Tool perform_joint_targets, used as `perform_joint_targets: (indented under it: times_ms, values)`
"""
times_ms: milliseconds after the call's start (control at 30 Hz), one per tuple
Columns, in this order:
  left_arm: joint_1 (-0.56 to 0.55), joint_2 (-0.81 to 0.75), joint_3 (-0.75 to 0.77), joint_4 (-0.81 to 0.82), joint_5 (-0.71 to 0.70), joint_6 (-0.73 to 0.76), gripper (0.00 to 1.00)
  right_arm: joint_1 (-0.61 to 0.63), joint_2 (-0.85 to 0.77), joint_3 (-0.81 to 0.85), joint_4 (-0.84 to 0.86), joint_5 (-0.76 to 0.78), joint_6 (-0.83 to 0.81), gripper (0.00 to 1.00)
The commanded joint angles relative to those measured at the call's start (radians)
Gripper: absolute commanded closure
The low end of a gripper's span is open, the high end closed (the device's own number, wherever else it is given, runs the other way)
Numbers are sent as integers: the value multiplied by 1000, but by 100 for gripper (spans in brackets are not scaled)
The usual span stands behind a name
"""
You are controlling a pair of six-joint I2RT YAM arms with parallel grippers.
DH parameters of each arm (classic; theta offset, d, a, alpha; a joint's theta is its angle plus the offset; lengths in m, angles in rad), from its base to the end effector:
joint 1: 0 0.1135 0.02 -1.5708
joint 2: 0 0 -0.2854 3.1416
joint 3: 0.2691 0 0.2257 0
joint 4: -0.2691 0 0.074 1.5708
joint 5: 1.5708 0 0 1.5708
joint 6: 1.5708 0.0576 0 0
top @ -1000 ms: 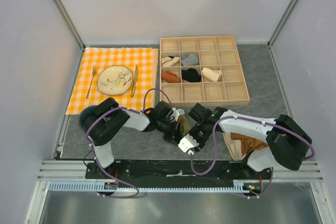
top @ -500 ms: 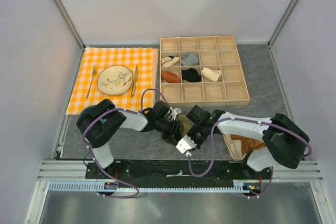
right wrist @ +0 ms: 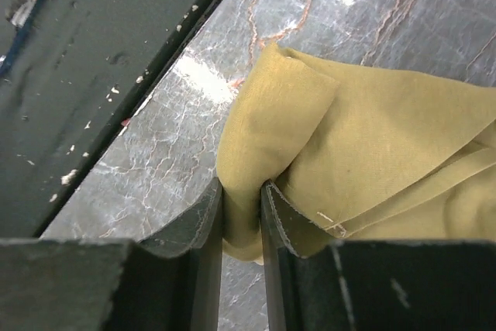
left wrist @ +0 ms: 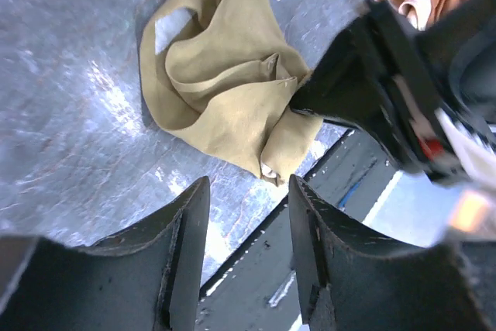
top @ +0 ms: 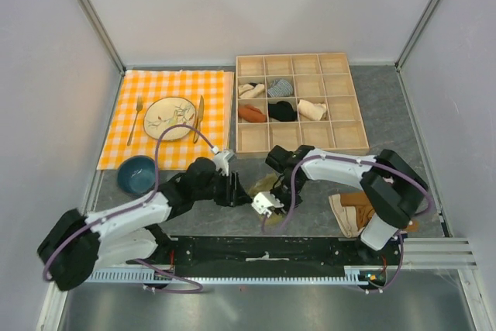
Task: Roll the underwear
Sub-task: Roll the underwear to the corner of the board.
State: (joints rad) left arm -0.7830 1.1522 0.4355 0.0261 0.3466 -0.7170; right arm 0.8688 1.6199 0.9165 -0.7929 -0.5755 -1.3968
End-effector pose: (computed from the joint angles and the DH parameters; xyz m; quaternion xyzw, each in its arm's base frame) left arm 0.1324 -0.1594 0.1949 0.1028 0.8882 -0.4002 0.2007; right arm 0.1361 0.2095 0.1816 -0.8722 0.3968 0.2645 0.1085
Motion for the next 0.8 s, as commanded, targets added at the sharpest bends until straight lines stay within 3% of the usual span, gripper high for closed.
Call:
perform_joint_targets:
  times_ms: [0, 200, 333, 567, 767]
  values:
    - [-21, -282, -87, 15, -152, 207, 49, -62, 159, 125, -270, -158, 24, 81]
    - [-56, -578, -173, 43, -212, 378, 49, -135, 342, 283, -403, -211, 36, 80]
    - [-123, -609, -181, 75, -210, 491, 48, -165, 426, 355, -451, -218, 54, 80]
    - [-361, -376, -80, 61, -273, 648, 47, -183, 492, 397, -465, -205, 93, 79]
    - [-485, -134, 8, 104, -337, 740, 44, -183, 498, 397, -466, -207, 107, 78]
